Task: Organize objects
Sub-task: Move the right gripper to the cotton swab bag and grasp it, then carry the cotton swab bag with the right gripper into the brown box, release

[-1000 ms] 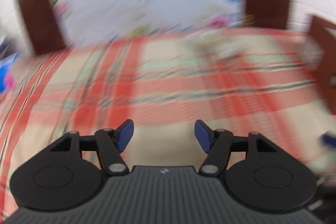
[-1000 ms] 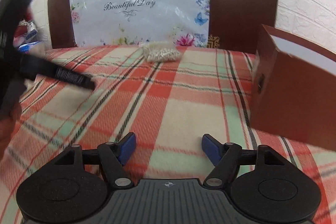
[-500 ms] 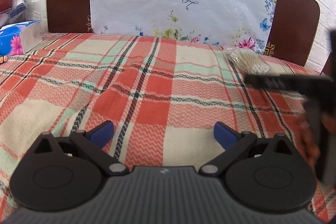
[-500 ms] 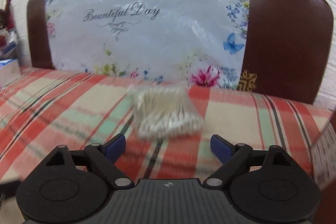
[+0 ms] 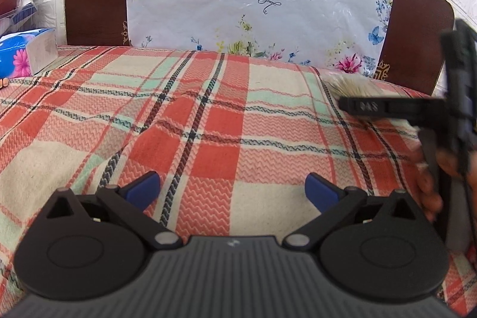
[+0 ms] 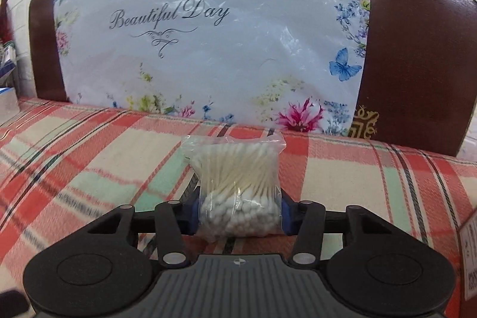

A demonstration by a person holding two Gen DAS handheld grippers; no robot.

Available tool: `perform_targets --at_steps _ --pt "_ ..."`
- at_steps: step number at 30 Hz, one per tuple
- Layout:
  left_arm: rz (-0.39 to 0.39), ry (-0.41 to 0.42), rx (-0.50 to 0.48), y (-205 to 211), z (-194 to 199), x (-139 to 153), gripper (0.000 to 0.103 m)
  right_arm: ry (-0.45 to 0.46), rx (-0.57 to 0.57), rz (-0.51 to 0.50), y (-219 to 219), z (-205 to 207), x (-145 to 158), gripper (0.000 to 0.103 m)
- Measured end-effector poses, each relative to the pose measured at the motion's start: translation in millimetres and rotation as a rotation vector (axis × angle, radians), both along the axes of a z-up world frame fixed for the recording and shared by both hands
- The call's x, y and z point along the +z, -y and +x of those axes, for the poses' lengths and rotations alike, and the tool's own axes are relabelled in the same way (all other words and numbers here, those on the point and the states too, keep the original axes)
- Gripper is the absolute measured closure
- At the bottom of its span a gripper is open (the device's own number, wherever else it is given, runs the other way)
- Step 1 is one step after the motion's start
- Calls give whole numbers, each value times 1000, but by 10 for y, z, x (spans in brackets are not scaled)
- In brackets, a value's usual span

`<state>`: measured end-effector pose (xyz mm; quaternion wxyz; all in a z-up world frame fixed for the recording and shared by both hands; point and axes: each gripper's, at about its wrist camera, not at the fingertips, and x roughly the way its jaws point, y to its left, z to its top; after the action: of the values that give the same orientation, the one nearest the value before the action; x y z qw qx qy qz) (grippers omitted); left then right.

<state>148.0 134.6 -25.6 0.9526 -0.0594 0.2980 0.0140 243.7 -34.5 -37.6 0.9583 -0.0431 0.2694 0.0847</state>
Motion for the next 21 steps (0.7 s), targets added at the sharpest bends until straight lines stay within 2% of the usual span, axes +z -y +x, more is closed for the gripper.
perform_targets --at_steps 11,15,19,20,21 --pt "63 -25 -2 77 24 -8 0 -42 33 11 344 -1358 -27 55" --pt "89 -31 1 108 13 -3 0 -47 15 14 511 -1889 -35 54" --pt "109 -37 3 133 -7 1 0 -46 -28 32 641 -2251 -41 54" --pt "114 -40 5 140 -12 1 0 -45 -41 41 672 -2310 -47 53" --pt "118 -42 7 143 -20 3 0 -45 -53 48 709 -2348 -53 48"
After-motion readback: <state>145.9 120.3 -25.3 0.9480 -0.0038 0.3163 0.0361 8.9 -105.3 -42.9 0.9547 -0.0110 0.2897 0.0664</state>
